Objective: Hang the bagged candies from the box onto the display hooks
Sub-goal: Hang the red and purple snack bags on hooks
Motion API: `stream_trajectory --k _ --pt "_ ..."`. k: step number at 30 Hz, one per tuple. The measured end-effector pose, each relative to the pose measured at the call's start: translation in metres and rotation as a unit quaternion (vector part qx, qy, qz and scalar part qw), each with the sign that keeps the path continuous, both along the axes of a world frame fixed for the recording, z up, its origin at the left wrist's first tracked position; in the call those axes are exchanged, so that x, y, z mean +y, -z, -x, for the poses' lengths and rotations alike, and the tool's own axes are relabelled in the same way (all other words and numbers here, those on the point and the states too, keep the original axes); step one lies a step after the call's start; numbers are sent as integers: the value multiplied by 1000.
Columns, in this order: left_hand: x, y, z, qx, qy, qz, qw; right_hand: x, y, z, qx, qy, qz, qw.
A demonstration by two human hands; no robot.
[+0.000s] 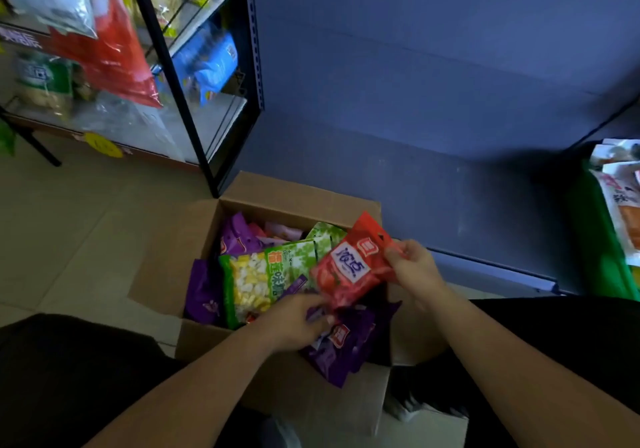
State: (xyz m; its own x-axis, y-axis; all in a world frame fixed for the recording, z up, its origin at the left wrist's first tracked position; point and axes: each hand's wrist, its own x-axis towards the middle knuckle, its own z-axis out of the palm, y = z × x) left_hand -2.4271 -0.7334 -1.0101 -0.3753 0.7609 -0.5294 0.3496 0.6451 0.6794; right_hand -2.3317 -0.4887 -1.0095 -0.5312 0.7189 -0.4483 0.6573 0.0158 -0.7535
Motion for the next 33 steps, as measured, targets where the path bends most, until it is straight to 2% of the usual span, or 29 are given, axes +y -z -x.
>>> stream_trajectory --k 4,7,9,11,16,21,23,26,28,33 --pt "9 -2 10 15 -63 -19 998 4 -56 10 69 11 -43 997" --pt "25 -4 10 48 -49 -37 997 22 -90 -8 105 66 -140 982" --pt "41 -3 4 41 -38 -44 997 30 -93 -27 124 86 -165 975" --pt "59 2 -4 4 -26 -45 999 30 -80 -47 111 101 -162 975" --pt "88 16 -21 -143 101 -11 984 16 -44 -85 114 186 -113 969" --pt "104 28 -7 -199 162 44 965 20 -37 -91 103 203 -93 969" --pt "106 30 -6 -169 207 38 963 15 -35 -90 99 197 -88 971" --pt "104 34 -4 -38 249 -13 968 7 -34 -90 91 184 -84 975" --pt "98 39 1 37 224 -49 973 3 -36 -90 87 177 -87 976" --pt "90 20 13 64 113 -108 986 1 -48 -85 106 185 -95 972"
